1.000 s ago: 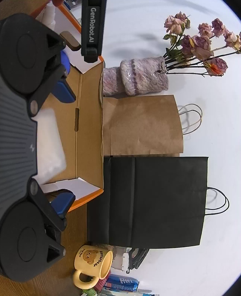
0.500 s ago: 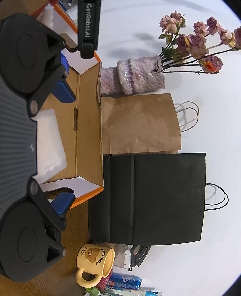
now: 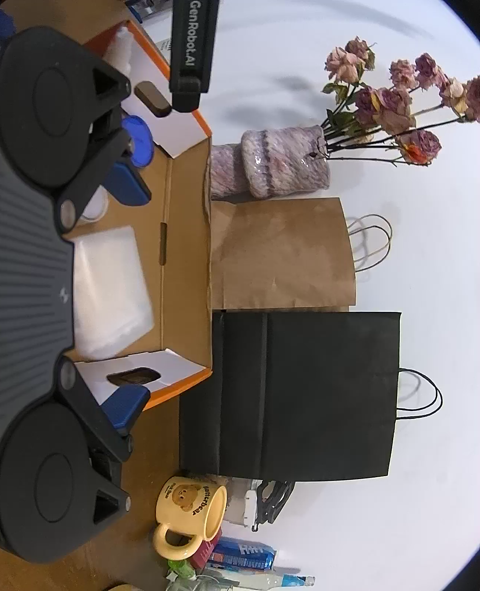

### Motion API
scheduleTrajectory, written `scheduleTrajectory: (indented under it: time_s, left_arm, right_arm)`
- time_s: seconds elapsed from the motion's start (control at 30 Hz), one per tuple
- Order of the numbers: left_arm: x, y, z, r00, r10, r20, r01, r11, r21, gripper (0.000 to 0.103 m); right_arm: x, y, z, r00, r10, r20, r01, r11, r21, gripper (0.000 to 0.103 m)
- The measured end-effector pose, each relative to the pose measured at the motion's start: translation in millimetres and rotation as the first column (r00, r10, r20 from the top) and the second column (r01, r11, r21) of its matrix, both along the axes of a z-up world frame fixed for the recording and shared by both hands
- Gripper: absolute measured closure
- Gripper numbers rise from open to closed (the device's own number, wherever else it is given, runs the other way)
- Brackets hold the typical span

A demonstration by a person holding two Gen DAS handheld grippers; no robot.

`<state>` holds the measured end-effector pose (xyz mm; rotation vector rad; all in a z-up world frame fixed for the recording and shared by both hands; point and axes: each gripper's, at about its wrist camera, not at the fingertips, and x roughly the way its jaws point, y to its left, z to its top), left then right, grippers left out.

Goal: Organize rigid objects
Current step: 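Open both tools in the box and withdraw them toward the remaining caps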

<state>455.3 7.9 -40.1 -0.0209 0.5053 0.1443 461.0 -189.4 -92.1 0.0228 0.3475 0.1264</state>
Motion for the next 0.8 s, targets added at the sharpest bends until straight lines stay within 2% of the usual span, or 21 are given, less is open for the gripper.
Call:
scheduleTrajectory:
  time_s: [0.8]
  left_arm:
    - [-93.6,12.8,0.9,1.000,-0.010,-0.020,0.009,1.000,-0.015,0.000]
  right_arm:
    - [-99.4,8.9,-6.7,0.999,0.029,-0.026,-0.030,1.000,0.000,0.000]
